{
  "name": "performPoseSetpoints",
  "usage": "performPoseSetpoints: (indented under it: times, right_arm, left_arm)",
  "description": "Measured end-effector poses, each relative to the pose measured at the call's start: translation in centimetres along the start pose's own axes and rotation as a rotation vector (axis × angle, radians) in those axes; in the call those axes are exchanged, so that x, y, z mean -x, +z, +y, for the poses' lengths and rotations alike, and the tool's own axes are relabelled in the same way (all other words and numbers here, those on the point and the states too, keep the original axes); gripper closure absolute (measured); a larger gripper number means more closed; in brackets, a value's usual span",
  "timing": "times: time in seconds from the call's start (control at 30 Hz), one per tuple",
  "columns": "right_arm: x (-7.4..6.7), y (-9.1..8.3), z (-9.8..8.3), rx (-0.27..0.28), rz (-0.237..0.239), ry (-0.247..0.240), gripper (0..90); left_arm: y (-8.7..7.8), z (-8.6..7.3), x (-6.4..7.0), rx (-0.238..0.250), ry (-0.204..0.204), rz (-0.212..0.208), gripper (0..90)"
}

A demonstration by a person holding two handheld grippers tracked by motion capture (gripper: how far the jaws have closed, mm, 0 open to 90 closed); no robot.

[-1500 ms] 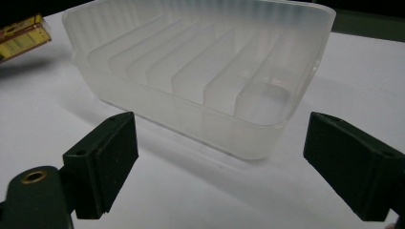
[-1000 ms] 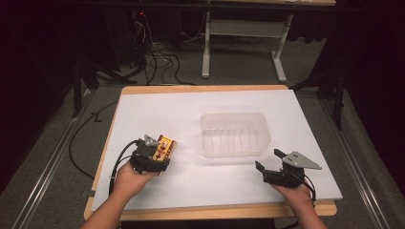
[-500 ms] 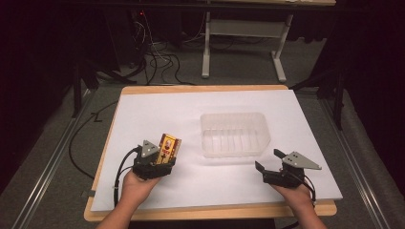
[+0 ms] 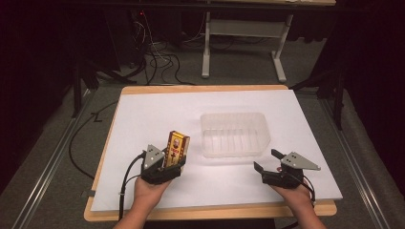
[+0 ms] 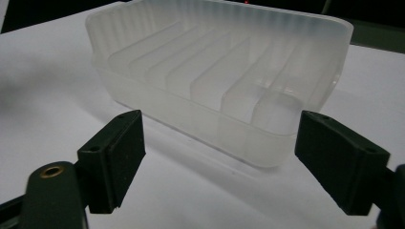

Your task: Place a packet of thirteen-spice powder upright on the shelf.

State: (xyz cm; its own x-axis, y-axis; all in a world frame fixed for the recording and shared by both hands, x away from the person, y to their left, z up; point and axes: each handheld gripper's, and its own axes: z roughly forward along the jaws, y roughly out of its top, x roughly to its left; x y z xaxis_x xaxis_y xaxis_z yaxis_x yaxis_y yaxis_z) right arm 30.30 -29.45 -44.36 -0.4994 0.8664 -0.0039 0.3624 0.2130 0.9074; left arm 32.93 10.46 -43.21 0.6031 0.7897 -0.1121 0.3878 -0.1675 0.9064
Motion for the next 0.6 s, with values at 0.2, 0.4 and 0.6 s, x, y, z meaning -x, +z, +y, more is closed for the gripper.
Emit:
performPoseSetpoints:
  times: [0.2,0.4,0.6]
  right_arm:
    - [-0.4,-0.3,0.4,0.011,-0.005,-0.007,19.4]
    - [-1.4,-0.7,0.4,0.039,-0.010,-0.050,24.0]
    - [-1.9,-0.4,0.7,0.056,-0.001,-0.015,23.9]
  left_arm:
    - [0.3,-0.7,1.4,-0.002,0.000,-0.050,32.5]
    - [0.2,-0.7,2.6,0.017,0.040,-0.091,32.4]
    - [0.0,-0.6,3.0,0.027,0.049,-0.111,32.4]
